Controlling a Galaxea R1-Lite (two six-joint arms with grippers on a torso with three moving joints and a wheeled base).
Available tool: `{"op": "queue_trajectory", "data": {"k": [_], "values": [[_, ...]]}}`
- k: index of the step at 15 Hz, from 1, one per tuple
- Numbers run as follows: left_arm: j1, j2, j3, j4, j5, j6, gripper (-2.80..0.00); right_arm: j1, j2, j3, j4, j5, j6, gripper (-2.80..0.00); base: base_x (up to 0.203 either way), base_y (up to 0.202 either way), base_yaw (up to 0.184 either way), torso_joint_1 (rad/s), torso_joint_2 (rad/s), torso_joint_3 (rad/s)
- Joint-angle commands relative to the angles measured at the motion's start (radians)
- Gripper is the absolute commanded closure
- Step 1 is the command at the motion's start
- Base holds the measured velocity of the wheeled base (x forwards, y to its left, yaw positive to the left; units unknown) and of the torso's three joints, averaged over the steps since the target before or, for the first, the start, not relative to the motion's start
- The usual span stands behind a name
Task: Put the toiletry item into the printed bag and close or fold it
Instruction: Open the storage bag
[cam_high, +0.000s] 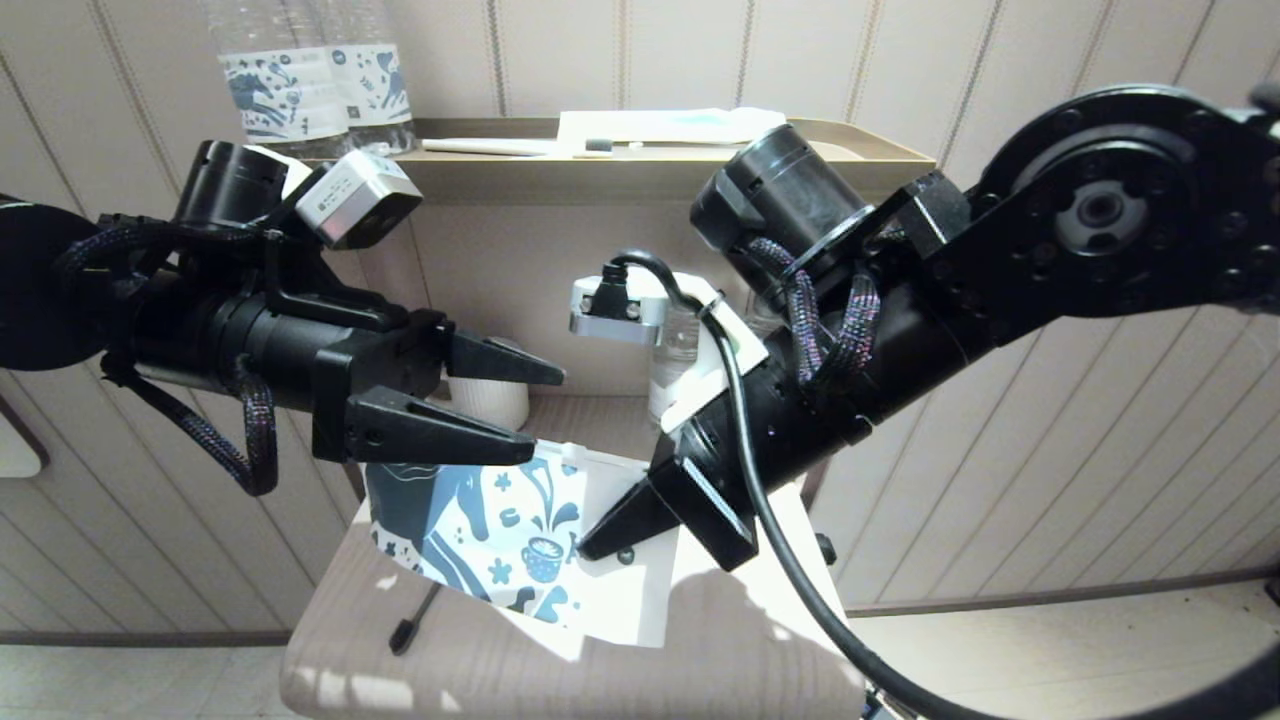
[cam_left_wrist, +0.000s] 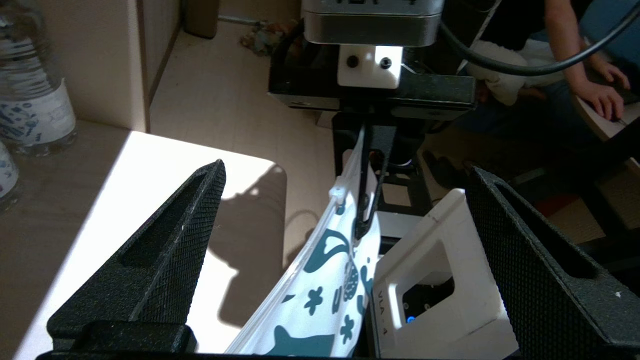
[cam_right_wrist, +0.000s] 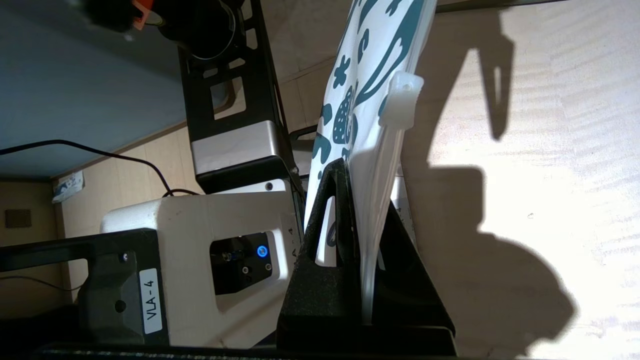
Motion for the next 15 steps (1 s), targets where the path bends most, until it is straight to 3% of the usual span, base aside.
{"op": "queue_trajectory", "data": {"k": [1, 15], "values": [[0.0, -0.011, 0.007, 0.003, -0.021, 0.001, -2.8, -0.003, 0.003, -0.001, 0.002, 0.006, -0.002, 0.0, 0.0, 0.0, 0.0, 0.0, 0.0, 0.0], [-0.049, 0.0, 0.04, 0.009, -0.013, 0.002, -2.8, -0.025, 0.003, 0.004, -0.008, 0.059, -0.003, 0.0, 0.0, 0.0, 0.0, 0.0, 0.0, 0.0]]}}
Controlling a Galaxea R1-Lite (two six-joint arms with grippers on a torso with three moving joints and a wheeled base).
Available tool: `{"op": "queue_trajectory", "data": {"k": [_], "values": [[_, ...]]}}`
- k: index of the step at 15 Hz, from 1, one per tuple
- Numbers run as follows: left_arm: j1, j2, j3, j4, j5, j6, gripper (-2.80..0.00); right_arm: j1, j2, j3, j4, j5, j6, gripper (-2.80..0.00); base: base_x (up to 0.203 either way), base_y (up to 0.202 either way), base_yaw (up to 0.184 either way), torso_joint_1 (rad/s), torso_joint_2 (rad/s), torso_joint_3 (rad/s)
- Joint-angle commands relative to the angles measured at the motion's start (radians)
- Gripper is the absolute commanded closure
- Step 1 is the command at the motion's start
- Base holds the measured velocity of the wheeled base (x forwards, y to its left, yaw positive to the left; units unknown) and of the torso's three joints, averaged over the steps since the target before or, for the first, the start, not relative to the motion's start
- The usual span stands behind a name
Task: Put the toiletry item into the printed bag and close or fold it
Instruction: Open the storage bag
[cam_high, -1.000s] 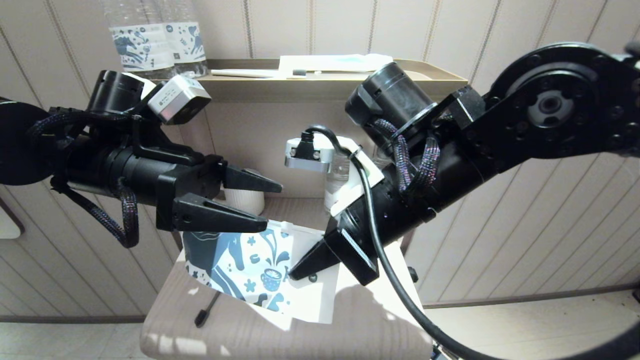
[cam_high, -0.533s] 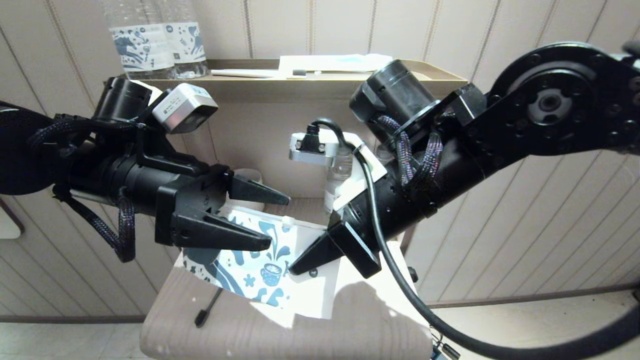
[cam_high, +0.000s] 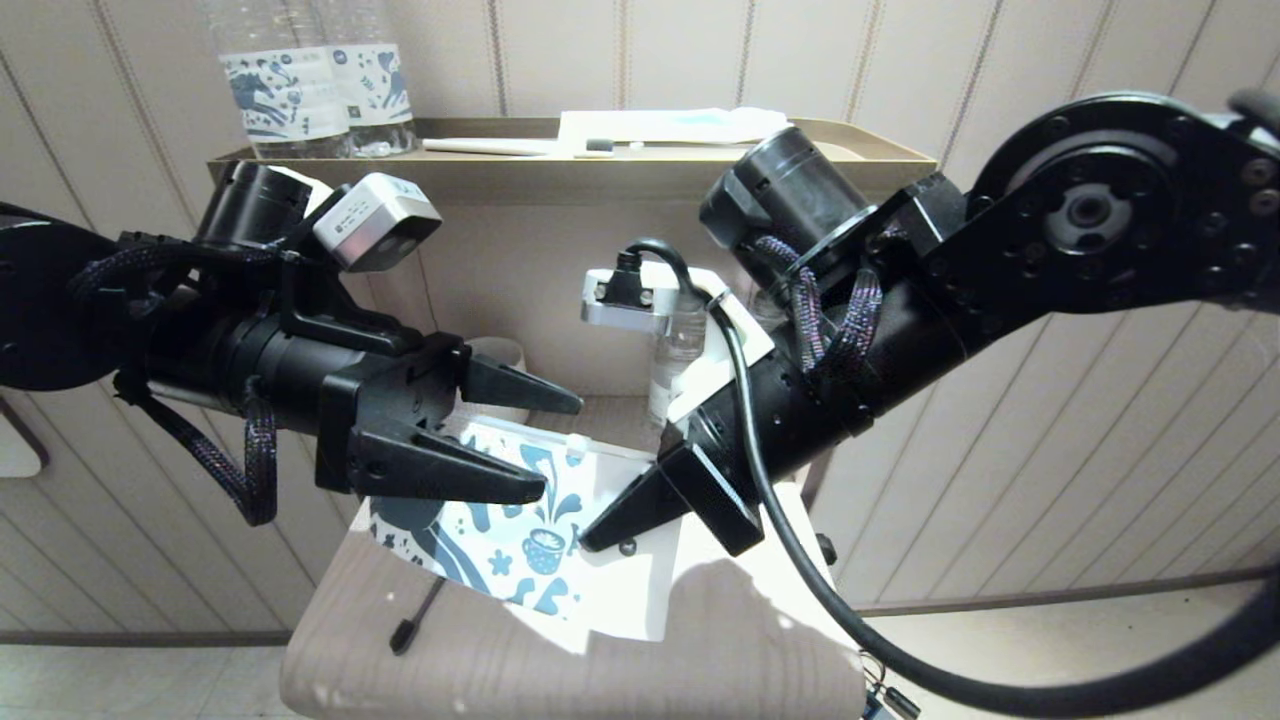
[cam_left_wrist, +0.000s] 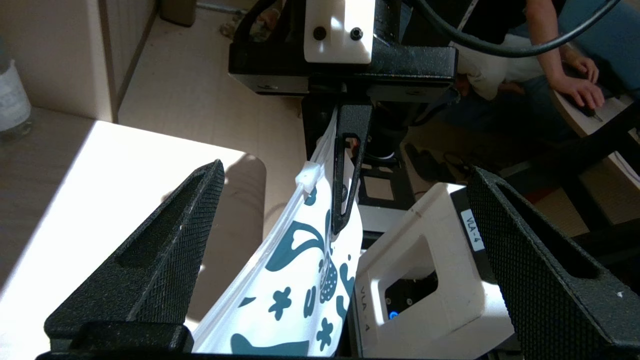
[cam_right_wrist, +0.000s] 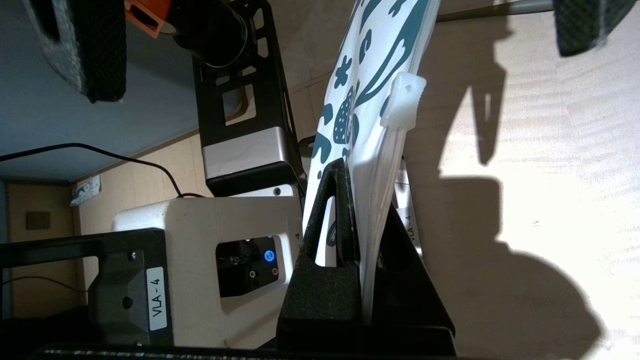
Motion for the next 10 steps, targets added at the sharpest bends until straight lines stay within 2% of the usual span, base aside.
{"op": "queue_trajectory", "data": {"k": [1, 9, 10], "values": [[-0.011, 0.002, 0.009, 0.0, -0.006, 0.004, -2.8, -0.001, 0.0, -0.002, 0.004, 0.004, -0.002, 0.0, 0.0, 0.0, 0.0, 0.0, 0.0, 0.0], [-0.021, 0.011, 0.01, 0.0, -0.003, 0.008, -2.8, -0.013, 0.006, -0.002, -0.002, 0.004, -0.002, 0.0, 0.0, 0.0, 0.0, 0.0, 0.0, 0.0], [-0.023, 0.01, 0.02, -0.002, -0.001, 0.016, 0.0, -0.011, 0.008, -0.002, -0.002, 0.004, -0.002, 0.0, 0.0, 0.0, 0.0, 0.0, 0.0, 0.0]]}}
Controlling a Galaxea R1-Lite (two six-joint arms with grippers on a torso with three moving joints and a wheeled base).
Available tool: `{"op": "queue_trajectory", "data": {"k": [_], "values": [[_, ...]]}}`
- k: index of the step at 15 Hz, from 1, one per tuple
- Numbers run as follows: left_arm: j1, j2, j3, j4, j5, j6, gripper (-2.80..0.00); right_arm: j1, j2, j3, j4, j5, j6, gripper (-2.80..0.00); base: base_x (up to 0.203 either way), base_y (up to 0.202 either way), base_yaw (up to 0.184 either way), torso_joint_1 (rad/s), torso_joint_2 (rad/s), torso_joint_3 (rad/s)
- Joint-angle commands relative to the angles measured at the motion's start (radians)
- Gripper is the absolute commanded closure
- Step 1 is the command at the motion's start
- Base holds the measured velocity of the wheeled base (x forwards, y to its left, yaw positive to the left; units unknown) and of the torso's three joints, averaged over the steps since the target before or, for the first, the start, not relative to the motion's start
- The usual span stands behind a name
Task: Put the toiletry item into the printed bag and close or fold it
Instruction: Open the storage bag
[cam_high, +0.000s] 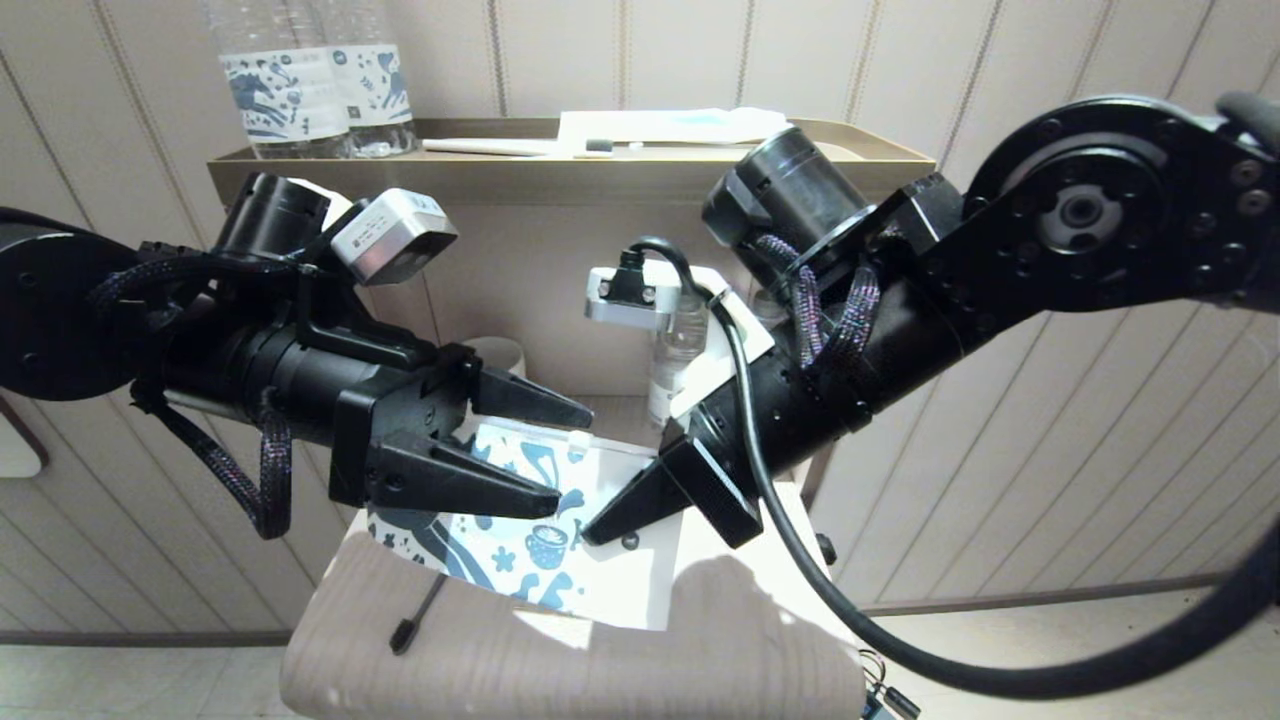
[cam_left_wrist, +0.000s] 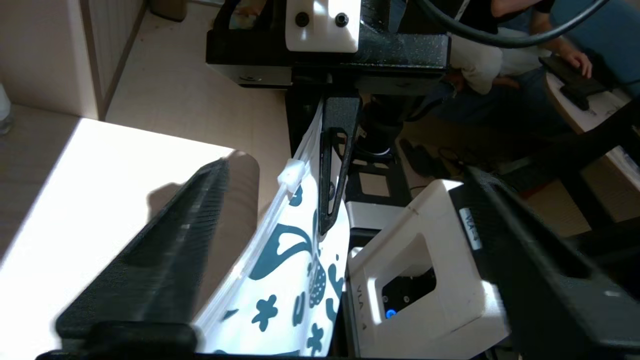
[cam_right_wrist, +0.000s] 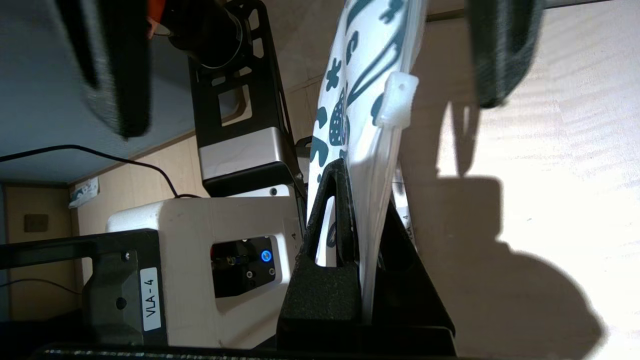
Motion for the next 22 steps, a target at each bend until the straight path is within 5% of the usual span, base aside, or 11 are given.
{"op": "queue_trajectory", "data": {"k": [1, 17, 19, 22], "values": [[-0.01, 0.001, 0.016, -0.004, -0.006, 0.007, 0.0, 0.002, 0.004, 0.001, 0.003, 0.005, -0.002, 0.0, 0.0, 0.0, 0.0, 0.0, 0.0, 0.0], [0.001, -0.007, -0.044, 0.001, -0.007, -0.045, 0.0, -0.01, -0.005, 0.006, -0.006, -0.002, -0.007, 0.0, 0.0, 0.0, 0.0, 0.0, 0.0, 0.0], [0.072, 0.017, -0.078, -0.006, -0.011, -0.067, 0.0, -0.009, -0.008, -0.004, -0.004, -0.047, -0.017, 0.0, 0.0, 0.0, 0.0, 0.0, 0.0, 0.0], [0.092, 0.072, -0.108, -0.008, 0.009, -0.063, 0.0, 0.013, -0.023, -0.007, 0.034, -0.234, -0.035, 0.0, 0.0, 0.0, 0.0, 0.0, 0.0, 0.0]]}}
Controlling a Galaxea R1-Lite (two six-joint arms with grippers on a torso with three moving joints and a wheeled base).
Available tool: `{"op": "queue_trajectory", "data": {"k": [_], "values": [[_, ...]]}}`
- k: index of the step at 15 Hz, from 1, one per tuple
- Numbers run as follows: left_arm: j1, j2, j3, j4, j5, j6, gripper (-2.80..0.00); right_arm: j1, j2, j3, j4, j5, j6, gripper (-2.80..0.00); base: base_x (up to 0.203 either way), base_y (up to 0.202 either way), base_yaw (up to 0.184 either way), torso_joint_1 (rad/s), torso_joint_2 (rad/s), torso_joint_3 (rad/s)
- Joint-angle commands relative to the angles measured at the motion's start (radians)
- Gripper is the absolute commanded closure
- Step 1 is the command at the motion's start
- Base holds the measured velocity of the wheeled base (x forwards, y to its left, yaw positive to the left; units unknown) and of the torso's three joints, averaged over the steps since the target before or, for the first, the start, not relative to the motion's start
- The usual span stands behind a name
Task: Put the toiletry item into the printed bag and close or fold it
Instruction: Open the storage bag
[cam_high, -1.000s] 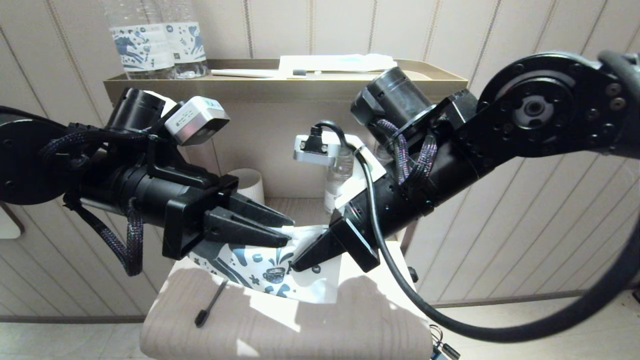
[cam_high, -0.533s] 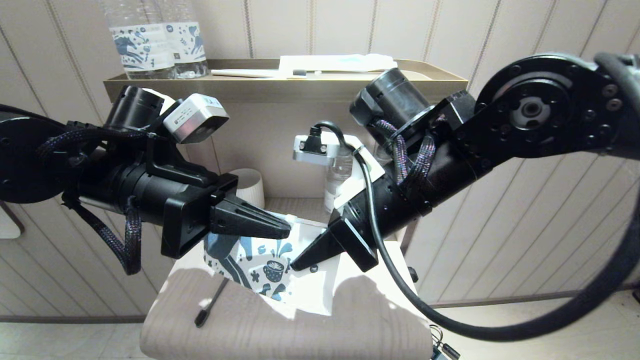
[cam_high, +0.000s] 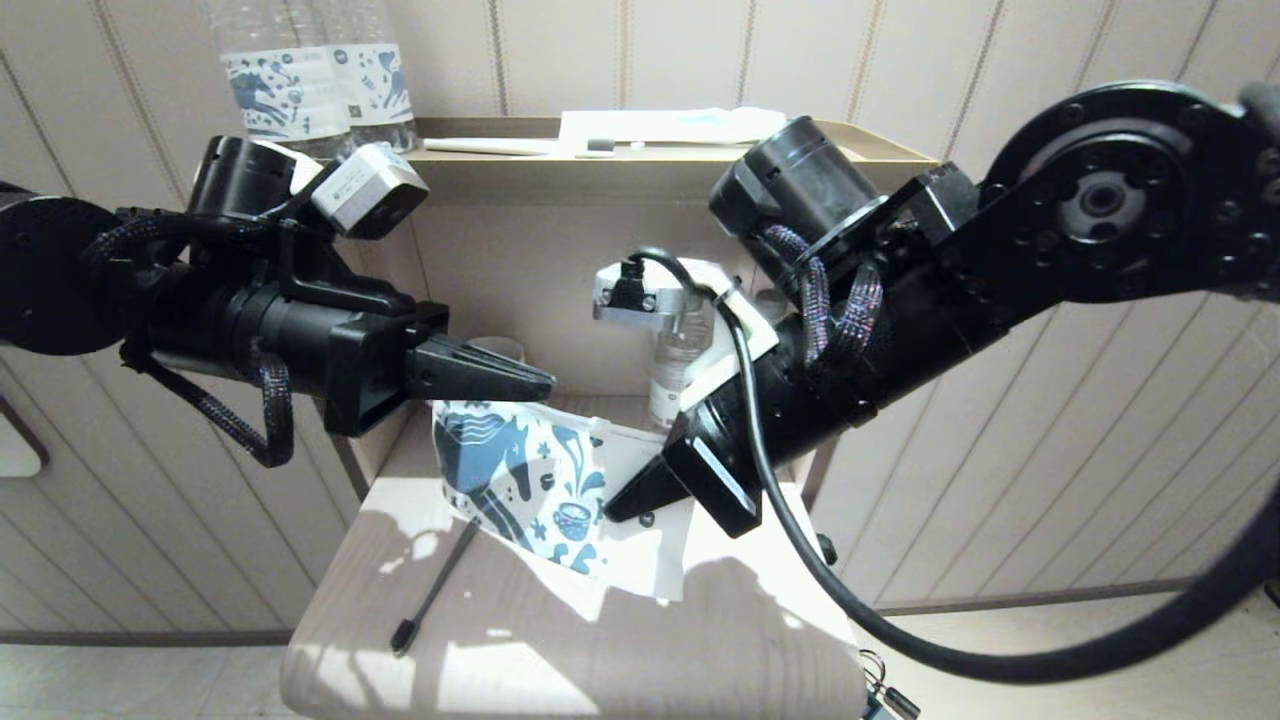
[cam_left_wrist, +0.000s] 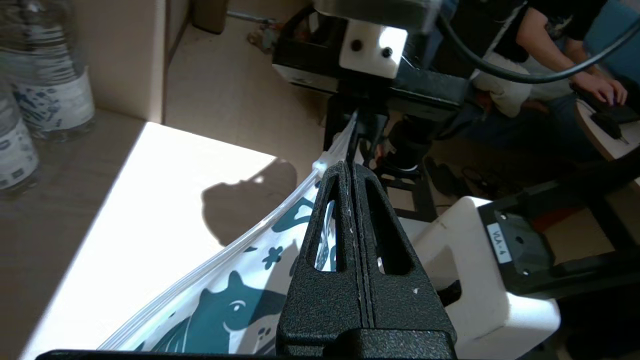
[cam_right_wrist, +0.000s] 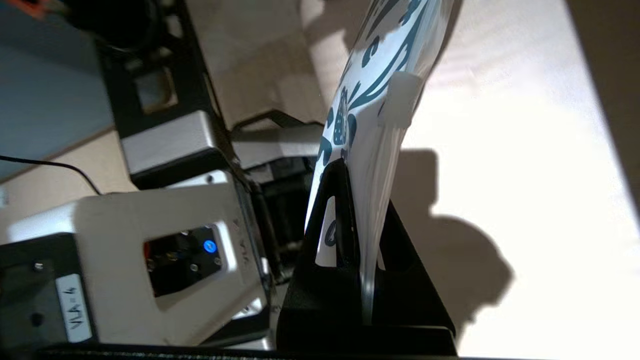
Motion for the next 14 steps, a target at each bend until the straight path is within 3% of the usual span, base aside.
{"op": "queue_trajectory", "data": {"k": [1, 6, 14], "values": [[0.013, 0.054, -0.032, 0.004, 0.017, 0.001, 0.0, 0.027, -0.013, -0.004, 0.046, -0.103, -0.005, 0.0, 0.0, 0.0, 0.0, 0.0, 0.0, 0.0], [0.026, 0.059, -0.043, 0.017, 0.028, 0.007, 0.0, 0.065, -0.061, -0.007, 0.166, -0.263, -0.101, 0.0, 0.0, 0.0, 0.0, 0.0, 0.0, 0.0], [0.009, -0.013, 0.007, 0.027, 0.003, 0.01, 0.0, 0.135, -0.072, 0.016, 0.159, -0.272, -0.133, 0.0, 0.0, 0.0, 0.0, 0.0, 0.0, 0.0]]}}
